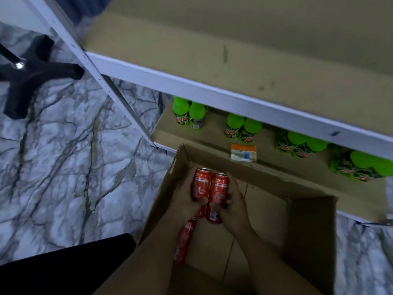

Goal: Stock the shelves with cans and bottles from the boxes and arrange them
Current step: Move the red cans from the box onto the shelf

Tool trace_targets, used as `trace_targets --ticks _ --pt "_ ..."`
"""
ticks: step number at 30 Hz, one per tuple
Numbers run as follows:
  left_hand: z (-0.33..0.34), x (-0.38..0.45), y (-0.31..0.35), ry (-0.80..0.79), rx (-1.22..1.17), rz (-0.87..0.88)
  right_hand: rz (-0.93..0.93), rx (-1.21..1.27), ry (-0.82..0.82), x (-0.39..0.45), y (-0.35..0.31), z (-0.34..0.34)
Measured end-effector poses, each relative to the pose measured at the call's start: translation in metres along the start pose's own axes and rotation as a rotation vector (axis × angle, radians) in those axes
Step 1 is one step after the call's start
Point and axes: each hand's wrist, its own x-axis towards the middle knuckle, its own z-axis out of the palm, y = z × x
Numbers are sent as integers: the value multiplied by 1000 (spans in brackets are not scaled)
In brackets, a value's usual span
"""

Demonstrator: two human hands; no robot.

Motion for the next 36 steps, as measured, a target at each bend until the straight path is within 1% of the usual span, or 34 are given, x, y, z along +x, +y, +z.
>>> trace_targets --ticks 2,6,10,12,15,19,23,28,30,36 --pt "-17 -21 37 -6 -45 9 -24 -8 21 -25 -33 -12" --pt "-59 -75 128 23 -32 30 -76 -7 31 -71 -121 -44" --pt "-105 -138 231 51 -109 71 -149 -17 31 -128 -226 -74" --pt "-127 -172 283 93 -146 93 -195 -19 49 -155 -280 -89" --pt "-164 -215 356 174 -141 178 -307 -56 105 -191 -361 -113" --pt "-215 -253 443 225 -109 278 -441 -88 161 -232 -464 -144" --pt "-258 -288 522 275 -91 410 -591 -153 229 -264 -551 -167" --pt "-303 -317 601 306 -75 569 -734 -140 351 -289 -635 -177" --pt "-321 -325 627 354 -56 628 -780 -127 399 -295 -668 -180" --pt "-365 -325 684 461 -68 743 -908 -211 467 -293 -752 -187"
